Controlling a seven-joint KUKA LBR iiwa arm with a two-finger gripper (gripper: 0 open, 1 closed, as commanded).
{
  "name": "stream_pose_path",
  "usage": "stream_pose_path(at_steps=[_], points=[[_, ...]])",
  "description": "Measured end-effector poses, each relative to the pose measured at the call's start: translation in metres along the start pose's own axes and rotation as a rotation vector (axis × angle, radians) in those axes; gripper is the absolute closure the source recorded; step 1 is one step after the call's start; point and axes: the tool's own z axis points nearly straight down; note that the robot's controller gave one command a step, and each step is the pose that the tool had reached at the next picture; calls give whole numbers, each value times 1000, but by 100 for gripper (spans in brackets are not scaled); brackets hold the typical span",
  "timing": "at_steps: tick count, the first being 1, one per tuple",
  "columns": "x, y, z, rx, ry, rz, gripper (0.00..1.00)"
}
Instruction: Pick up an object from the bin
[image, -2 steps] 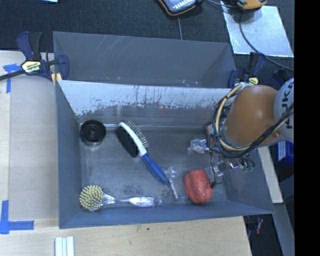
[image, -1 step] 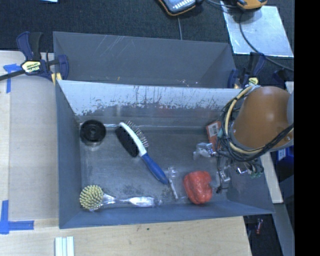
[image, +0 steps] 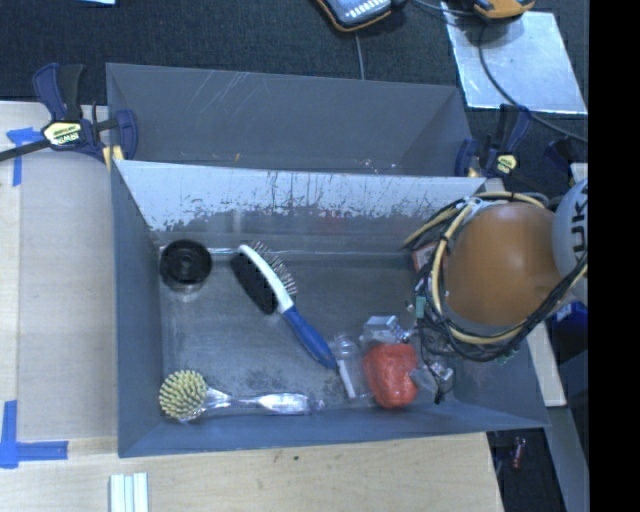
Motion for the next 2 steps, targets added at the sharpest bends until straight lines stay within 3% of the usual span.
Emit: stream_pose_path(at_steps=[1,2], points=[[12,-9,25,5,3,-38,0],[0,1,24,18,-10,-355,100]])
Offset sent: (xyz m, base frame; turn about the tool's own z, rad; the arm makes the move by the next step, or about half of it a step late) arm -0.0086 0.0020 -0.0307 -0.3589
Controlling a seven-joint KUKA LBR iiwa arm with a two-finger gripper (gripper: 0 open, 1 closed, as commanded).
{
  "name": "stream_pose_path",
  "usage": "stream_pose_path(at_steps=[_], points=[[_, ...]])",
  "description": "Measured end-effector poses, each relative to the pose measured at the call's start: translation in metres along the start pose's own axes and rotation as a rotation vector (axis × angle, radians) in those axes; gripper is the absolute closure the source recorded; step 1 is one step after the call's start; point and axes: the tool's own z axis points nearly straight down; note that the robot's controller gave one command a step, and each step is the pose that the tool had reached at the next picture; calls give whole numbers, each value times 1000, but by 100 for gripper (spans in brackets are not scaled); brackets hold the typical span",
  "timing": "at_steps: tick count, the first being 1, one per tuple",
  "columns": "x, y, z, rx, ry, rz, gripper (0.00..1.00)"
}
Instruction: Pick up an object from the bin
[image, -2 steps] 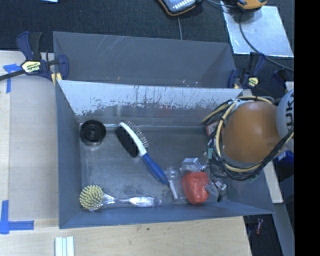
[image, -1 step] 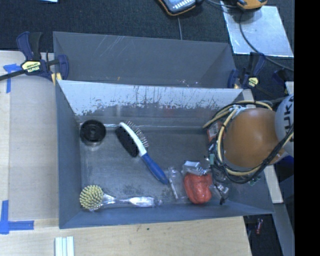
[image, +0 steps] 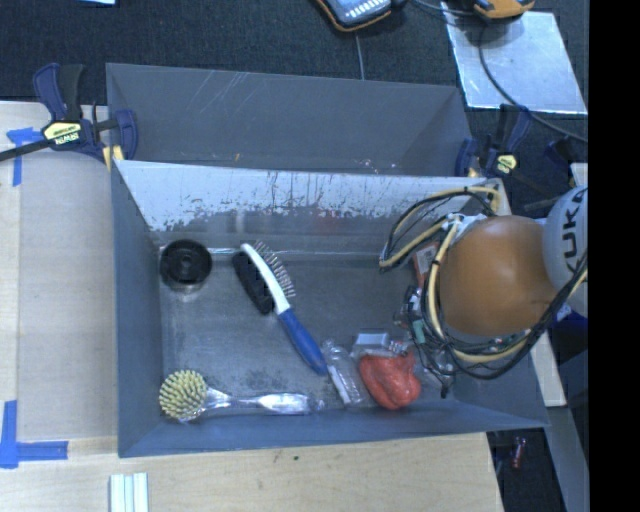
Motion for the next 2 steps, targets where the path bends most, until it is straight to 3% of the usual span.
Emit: stream_pose_path(at_steps=[2], points=[[-1,1,-20,-4,-3,0,100]])
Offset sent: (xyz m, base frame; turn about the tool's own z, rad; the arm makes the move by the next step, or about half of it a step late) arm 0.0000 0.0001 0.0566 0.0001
